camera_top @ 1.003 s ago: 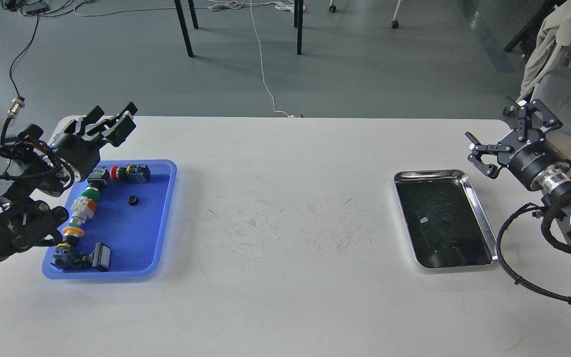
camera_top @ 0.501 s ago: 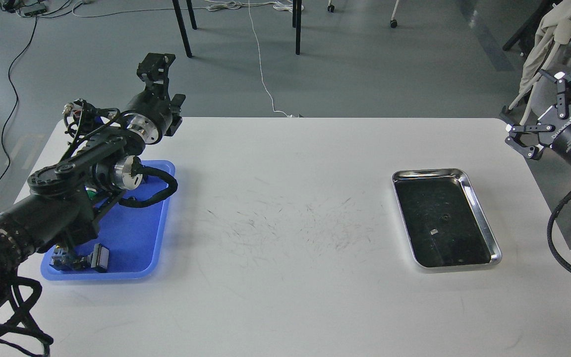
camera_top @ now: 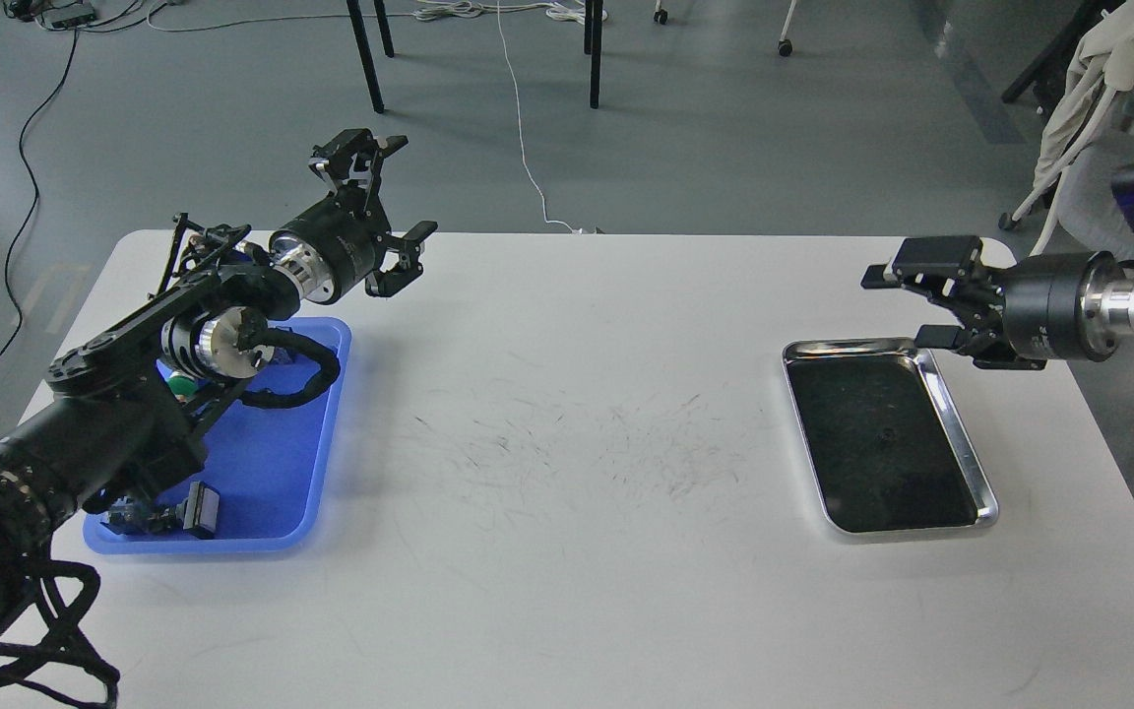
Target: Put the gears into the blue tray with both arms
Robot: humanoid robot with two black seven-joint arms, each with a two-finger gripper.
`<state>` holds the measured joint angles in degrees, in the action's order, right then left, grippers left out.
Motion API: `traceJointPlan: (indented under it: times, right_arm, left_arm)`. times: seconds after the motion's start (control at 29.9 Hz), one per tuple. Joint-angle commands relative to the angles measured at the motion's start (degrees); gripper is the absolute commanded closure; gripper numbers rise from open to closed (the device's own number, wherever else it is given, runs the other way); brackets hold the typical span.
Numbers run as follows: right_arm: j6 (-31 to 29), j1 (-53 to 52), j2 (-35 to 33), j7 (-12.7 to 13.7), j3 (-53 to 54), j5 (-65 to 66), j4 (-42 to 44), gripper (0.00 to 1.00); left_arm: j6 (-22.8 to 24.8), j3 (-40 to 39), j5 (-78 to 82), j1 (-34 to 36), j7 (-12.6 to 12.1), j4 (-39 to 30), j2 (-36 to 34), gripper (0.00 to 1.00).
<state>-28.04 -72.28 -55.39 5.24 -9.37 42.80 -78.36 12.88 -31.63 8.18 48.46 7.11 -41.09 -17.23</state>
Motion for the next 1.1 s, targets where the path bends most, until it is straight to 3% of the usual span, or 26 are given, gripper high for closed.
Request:
traceJointPlan:
  times: [0.0,0.2,0.9,1.07]
  right_arm:
    - [0.0,-4.0,3.8,0.4,-9.4,7.7,-0.1,0.03]
    - [0.3,-2.8,9.1,2.3,-13.8,10.5,5.8,0.03]
    - [8.1,2.0,17.2,2.3,-15.4,12.0,15.1,0.1]
    - [8.3,2.0,18.8,2.3,-15.4,11.9,16.0,0.25]
  left_arm:
    - [-0.9,0.1,0.2,-0.5,0.5,0.0,-0.1,0.03]
    - [-1.0,0.1,0.3,-1.1,1.2,0.0,-0.1,0.03]
    - [-1.1,0.1,0.3,-1.1,1.2,0.0,-0.1,0.03]
    - [-1.1,0.1,0.3,-1.1,1.3,0.0,-0.2,0.03]
